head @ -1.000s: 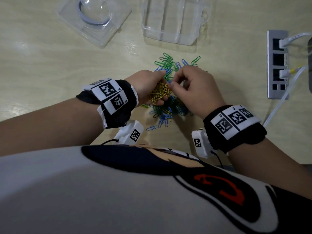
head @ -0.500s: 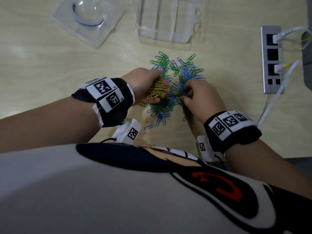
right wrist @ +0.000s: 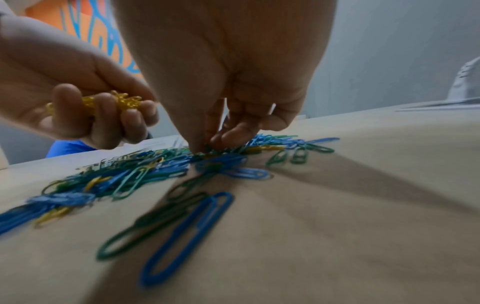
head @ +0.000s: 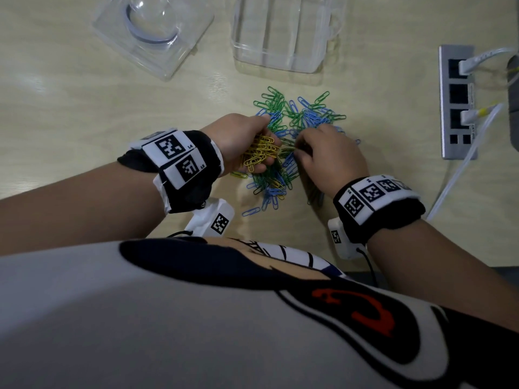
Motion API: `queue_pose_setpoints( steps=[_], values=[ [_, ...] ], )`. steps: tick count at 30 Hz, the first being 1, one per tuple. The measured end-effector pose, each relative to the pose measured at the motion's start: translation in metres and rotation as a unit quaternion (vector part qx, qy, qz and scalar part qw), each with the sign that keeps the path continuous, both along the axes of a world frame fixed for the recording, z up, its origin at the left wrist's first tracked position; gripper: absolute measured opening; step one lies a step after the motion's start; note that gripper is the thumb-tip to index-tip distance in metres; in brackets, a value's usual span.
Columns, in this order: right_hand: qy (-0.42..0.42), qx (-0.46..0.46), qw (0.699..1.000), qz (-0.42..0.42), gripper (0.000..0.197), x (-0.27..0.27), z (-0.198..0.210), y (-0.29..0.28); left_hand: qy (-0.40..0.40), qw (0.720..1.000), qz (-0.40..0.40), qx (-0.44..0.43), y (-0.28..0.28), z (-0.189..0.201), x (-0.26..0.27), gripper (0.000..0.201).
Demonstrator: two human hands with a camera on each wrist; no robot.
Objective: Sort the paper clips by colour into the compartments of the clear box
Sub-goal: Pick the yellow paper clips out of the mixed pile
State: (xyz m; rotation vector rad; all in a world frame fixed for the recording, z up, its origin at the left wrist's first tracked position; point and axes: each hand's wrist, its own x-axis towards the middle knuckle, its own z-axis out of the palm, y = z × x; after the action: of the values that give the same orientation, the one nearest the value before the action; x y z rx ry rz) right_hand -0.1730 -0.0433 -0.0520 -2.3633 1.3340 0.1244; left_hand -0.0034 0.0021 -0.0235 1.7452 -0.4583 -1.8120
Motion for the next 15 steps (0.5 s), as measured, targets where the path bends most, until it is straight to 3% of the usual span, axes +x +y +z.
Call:
queue_pose_setpoints(
  steps=[7, 9, 12, 15],
  values=[
    [-0.033, -0.007, 0.994, -0.105, 0.033, -0.013, 0.007, -0.015, 0.003, 1.0, -0.004, 0.003, -0.001, -0.001, 0.002, 0.045],
    [-0.03, -0.004, 0.993, -0.114, 0.027, -0.019, 0.007, -0.016, 0.005, 1.0, -0.003, 0.002, -0.002, -0.002, 0.001, 0.044],
    [0.01, 0.022, 0.997, -0.073, 0.008, -0.019, 0.008, -0.012, 0.004, 1.0, -0.002, 0.001, -0.002, -0.002, -0.001, 0.044],
    [0.05, 0.049, 0.997, -0.019, 0.018, -0.015, 0.008, -0.002, 0.0, 1.0, 0.0, 0.001, -0.003, -0.002, -0.003, 0.044]
  ],
)
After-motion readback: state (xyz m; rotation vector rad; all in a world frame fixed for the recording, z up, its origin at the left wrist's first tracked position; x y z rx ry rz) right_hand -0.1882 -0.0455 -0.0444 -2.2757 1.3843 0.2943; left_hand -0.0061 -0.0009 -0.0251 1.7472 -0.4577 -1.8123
